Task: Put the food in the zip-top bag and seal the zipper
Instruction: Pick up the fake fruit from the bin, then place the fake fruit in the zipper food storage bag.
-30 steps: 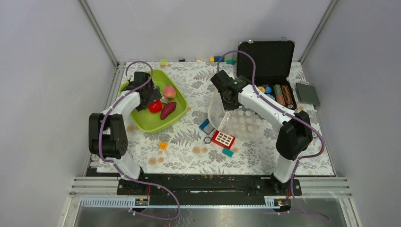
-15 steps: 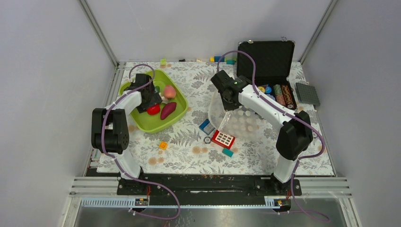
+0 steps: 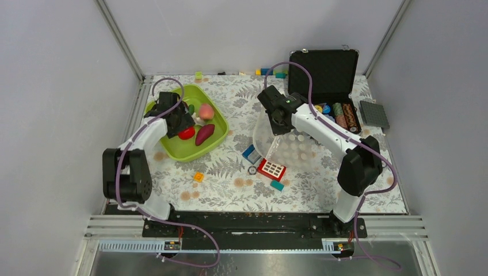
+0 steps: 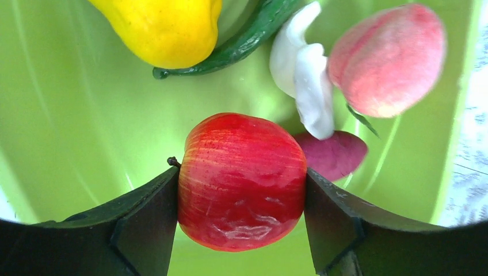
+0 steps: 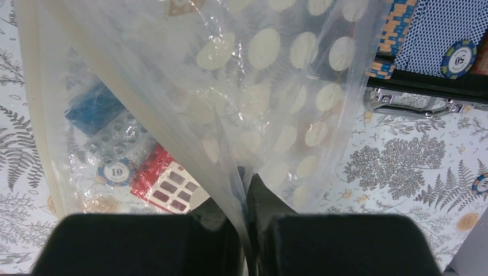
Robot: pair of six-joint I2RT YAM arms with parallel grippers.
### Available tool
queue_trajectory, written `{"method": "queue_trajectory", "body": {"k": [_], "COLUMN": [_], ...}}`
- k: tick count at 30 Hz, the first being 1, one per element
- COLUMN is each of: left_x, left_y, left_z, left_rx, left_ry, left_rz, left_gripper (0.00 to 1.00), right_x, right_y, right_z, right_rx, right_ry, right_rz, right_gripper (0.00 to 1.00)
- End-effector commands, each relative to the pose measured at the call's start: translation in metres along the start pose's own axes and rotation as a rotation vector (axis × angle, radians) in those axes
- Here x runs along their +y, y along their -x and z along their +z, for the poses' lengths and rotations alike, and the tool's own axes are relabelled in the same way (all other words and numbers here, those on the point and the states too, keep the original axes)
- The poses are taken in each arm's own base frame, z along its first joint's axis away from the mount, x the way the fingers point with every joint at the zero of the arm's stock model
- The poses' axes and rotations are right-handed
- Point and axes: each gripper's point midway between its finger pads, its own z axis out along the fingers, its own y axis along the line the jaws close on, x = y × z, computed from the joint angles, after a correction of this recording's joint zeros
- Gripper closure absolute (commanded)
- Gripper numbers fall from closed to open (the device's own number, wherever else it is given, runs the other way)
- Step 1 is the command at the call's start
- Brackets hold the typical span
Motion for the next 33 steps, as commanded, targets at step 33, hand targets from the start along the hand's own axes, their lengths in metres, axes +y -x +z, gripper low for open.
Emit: {"method": "queue_trajectory", "body": {"k": [33], "left_x": [-0.249], "left_y": [-0.131], "left_z": [-0.236], "left_rx": [-0.108], "left_ry": [-1.131], "left_rz": [0.431], "left_gripper": [0.58], "right_x": [0.060], "right_y": [-0.006], "right_z": [-0.084], "right_rx": [-0.079], "right_ry": [0.551], "right_rz": [0.068], "right_gripper": [0.92]}}
